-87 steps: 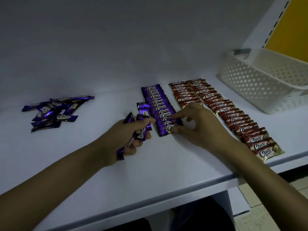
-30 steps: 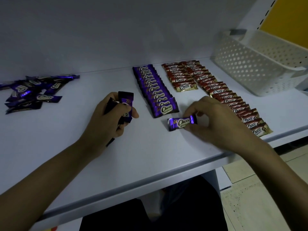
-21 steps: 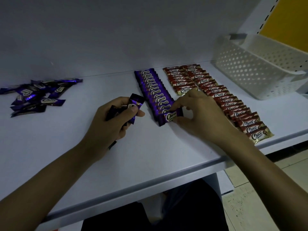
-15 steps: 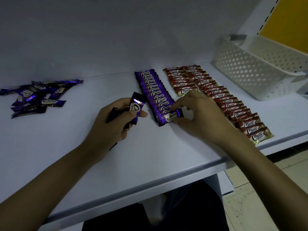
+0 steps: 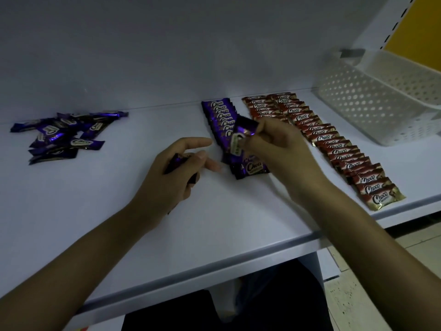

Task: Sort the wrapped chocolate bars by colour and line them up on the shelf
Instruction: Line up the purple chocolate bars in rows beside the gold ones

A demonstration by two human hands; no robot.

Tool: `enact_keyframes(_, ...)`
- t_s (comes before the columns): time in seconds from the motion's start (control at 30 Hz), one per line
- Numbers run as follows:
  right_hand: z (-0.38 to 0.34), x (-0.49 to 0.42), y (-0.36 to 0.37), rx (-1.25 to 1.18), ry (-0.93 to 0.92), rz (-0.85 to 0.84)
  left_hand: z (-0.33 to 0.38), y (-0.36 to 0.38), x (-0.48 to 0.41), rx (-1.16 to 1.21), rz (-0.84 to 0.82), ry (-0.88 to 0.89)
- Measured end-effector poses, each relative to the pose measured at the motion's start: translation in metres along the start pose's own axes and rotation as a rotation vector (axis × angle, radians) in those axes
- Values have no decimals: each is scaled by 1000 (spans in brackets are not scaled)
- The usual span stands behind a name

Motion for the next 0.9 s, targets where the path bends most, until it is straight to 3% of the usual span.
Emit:
enact_keyframes(0.07, 0, 3, -16, 92, -48, -12, -2, -3, -3, 14, 16, -2)
enact_keyframes(0.17, 3, 13, -35, 450, -145, -227, 1, 0, -2, -7, 33, -11)
enact_keyframes(0.23, 10, 18, -44, 555, -131, -318, 2, 3, -1, -26, 27, 1)
enact_keyframes(0.33, 20, 18, -48, 600, -121, -290, 0, 4, -2, -37, 38, 14)
enact_keyframes(0.57, 23, 8, -38, 801, -315, -124, 2, 4, 0, -38, 44, 25)
enact_keyframes(0.77, 20, 6, -36, 817, -331, -94, 0, 3, -4, -15, 40, 36)
enact_keyframes(0.9, 2, 13, -27, 755, -376, -19, 2, -3, -6, 219, 94, -28)
Point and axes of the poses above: each hand's wrist, its own x-axis away from the middle knuckle, its own y-axis out of the palm, z = x × y, the point moved 3 cm from there along -x, towards the middle knuckle, and after that the axes turned 13 degrees about x, right-handed, at the moved point
